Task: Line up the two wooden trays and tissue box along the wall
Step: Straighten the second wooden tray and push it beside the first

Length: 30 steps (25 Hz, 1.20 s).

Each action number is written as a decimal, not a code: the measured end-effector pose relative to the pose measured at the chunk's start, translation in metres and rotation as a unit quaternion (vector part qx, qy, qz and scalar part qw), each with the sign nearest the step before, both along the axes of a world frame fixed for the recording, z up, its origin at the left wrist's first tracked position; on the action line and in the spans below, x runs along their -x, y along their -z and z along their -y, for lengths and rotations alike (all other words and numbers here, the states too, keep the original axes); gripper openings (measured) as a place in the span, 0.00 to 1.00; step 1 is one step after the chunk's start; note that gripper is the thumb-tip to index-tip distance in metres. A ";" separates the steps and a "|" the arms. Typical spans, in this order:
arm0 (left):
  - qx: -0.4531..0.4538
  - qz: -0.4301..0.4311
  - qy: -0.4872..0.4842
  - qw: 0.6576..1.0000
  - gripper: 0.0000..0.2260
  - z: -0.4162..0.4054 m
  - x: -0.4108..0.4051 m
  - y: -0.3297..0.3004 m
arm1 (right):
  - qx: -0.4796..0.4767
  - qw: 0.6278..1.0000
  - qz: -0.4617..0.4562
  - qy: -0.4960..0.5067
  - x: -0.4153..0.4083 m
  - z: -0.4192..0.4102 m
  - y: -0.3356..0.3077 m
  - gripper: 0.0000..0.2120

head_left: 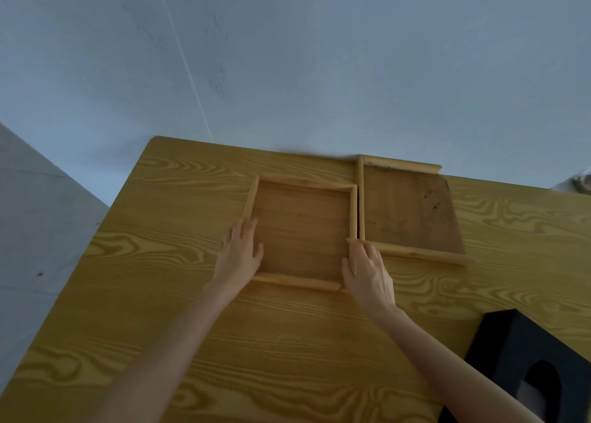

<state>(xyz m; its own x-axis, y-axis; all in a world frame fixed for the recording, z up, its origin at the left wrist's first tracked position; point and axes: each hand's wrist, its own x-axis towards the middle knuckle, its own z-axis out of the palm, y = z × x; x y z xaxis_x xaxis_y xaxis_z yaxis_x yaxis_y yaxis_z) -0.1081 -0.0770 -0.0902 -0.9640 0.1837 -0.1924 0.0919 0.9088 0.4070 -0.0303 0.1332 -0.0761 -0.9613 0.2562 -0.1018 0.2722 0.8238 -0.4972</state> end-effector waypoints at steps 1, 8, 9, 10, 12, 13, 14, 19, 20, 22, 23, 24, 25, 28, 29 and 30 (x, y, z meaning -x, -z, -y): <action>0.002 -0.012 0.046 0.999 0.24 -0.001 -0.005 -0.001 | -0.019 0.999 -0.020 -0.046 -0.002 0.001 0.002 0.20; 0.117 0.088 0.233 0.962 0.28 -0.008 -0.022 0.002 | -0.155 0.964 -0.013 -0.217 -0.010 0.015 0.019 0.17; 0.114 0.091 0.227 0.963 0.27 -0.009 -0.022 0.004 | -0.154 0.964 -0.014 -0.215 -0.009 0.016 0.018 0.14; 0.109 0.091 0.221 0.965 0.27 -0.011 -0.020 0.005 | -0.155 0.965 -0.017 -0.212 -0.007 0.016 0.018 0.12; 0.098 0.098 0.215 0.967 0.26 -0.016 -0.016 0.006 | -0.162 0.965 -0.025 -0.206 -0.003 0.013 0.023 0.08; 0.094 0.102 0.212 0.967 0.26 -0.020 -0.013 0.006 | -0.161 0.966 -0.021 -0.201 0.000 0.011 0.024 0.09; 0.092 0.103 0.210 0.968 0.26 -0.023 -0.009 0.006 | -0.160 0.967 -0.015 -0.198 0.003 0.010 0.026 0.11; 0.093 0.100 0.202 0.970 0.25 -0.036 0.019 0.009 | -0.146 0.973 -0.002 -0.181 0.027 0.001 0.033 0.12; 0.094 0.099 0.200 0.970 0.25 -0.039 0.025 0.008 | -0.138 0.975 0.000 -0.177 0.033 -0.002 0.035 0.12; 0.095 0.096 0.200 0.971 0.25 -0.046 0.037 0.007 | -0.127 0.976 0.005 -0.179 0.047 -0.008 0.035 0.13; 0.096 0.096 0.200 0.970 0.26 -0.049 0.042 0.006 | -0.123 0.975 0.007 -0.183 0.051 -0.010 0.035 0.14; 0.098 0.097 0.201 0.970 0.26 -0.050 0.046 0.005 | -0.117 0.975 0.008 -0.187 0.056 -0.012 0.035 0.15; 0.100 0.099 0.203 0.969 0.26 -0.051 0.050 0.006 | -0.111 0.976 0.014 -0.189 0.059 -0.015 0.035 0.16; 0.104 0.105 0.203 0.968 0.26 -0.052 0.053 0.007 | -0.101 0.976 0.018 -0.193 0.061 -0.018 0.034 0.18; 0.103 0.107 0.201 0.968 0.26 -0.053 0.053 0.007 | -0.096 0.977 0.022 -0.191 0.060 -0.018 0.033 0.18; 0.102 0.109 0.200 0.968 0.26 -0.054 0.053 0.006 | -0.091 0.977 0.026 -0.190 0.059 -0.018 0.032 0.19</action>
<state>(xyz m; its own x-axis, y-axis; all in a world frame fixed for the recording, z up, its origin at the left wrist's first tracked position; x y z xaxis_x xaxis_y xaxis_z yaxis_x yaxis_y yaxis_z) -0.1611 -0.0230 -0.0966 -0.7556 0.4709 -0.4553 0.3857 0.8817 0.2718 -0.0894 0.1509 -0.1076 -0.9851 -0.1001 -0.1396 -0.0497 0.9439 -0.3266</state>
